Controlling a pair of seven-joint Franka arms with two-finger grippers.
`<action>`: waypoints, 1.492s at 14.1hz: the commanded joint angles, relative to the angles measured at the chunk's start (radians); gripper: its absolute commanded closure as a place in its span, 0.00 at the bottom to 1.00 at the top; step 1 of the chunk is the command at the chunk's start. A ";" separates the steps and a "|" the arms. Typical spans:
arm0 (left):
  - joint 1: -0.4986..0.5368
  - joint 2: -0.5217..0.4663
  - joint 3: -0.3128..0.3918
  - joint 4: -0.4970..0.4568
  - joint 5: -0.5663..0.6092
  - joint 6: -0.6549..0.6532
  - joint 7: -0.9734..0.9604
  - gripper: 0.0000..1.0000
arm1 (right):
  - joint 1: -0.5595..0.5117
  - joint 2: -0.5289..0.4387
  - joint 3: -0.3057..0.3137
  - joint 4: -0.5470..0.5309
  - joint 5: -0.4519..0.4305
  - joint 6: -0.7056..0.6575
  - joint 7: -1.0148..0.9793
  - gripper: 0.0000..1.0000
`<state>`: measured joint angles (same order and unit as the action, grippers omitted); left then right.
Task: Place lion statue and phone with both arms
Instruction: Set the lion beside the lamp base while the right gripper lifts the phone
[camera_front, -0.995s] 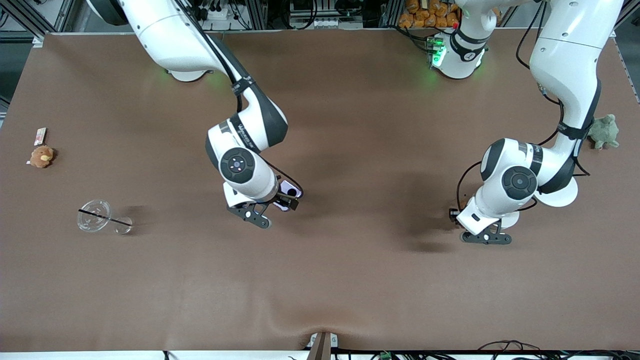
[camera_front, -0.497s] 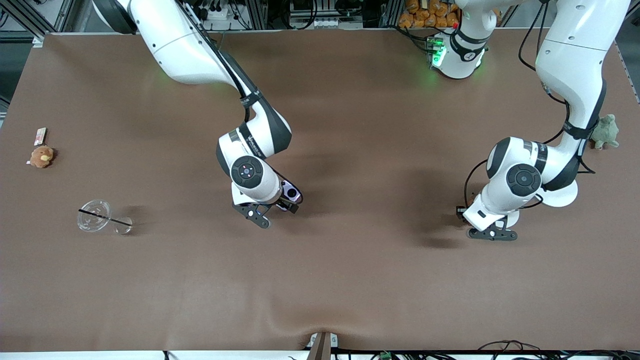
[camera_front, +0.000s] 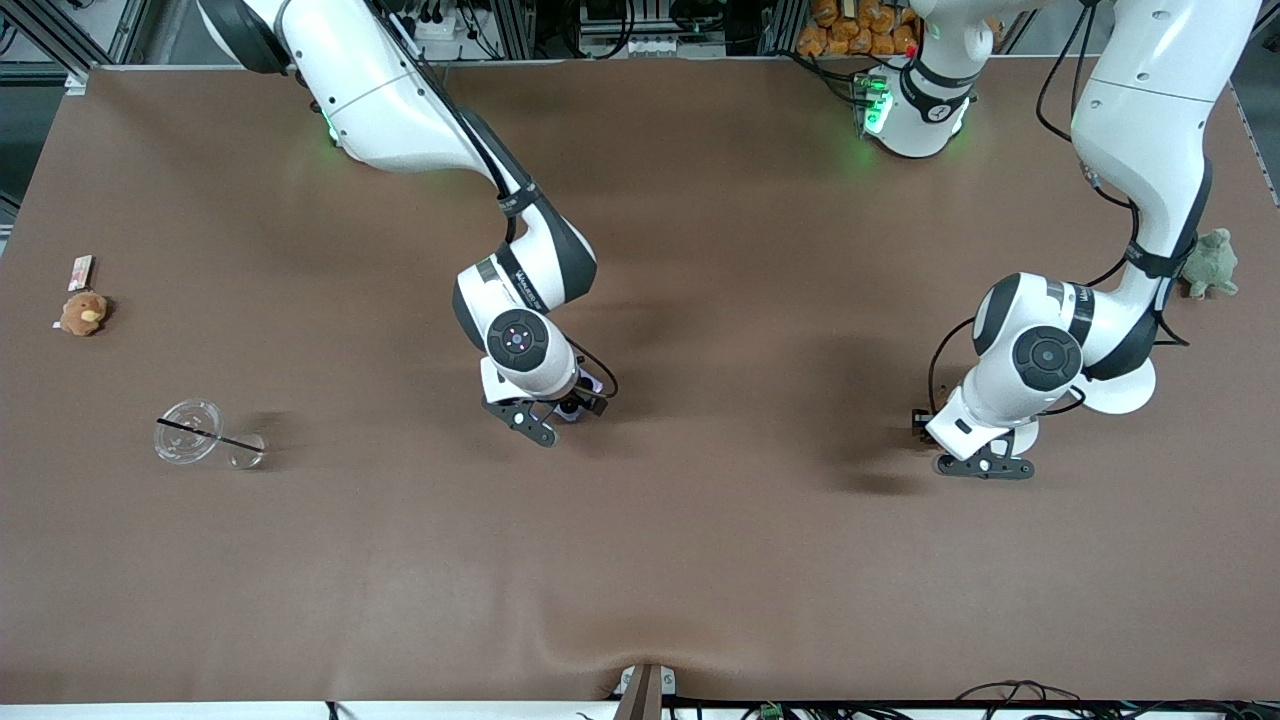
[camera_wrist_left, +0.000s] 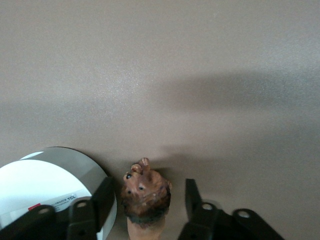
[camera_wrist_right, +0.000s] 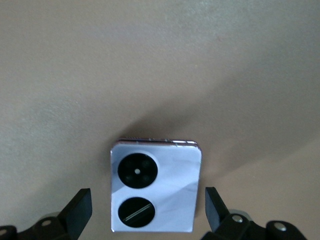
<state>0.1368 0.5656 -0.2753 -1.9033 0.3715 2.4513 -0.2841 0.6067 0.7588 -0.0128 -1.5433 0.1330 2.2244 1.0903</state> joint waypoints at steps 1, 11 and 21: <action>0.020 -0.035 -0.018 -0.019 0.007 0.014 -0.009 0.00 | 0.007 0.014 -0.007 -0.005 -0.006 0.024 0.014 0.00; 0.021 -0.286 -0.091 0.038 -0.137 -0.212 -0.010 0.00 | 0.022 0.042 -0.007 -0.003 -0.003 0.024 0.013 0.00; 0.020 -0.368 -0.099 0.386 -0.255 -0.680 0.003 0.00 | -0.100 -0.033 -0.012 0.035 -0.006 -0.115 -0.286 0.80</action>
<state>0.1454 0.1864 -0.3643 -1.5724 0.1377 1.8153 -0.2938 0.5941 0.7816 -0.0359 -1.5229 0.1326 2.1917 0.9411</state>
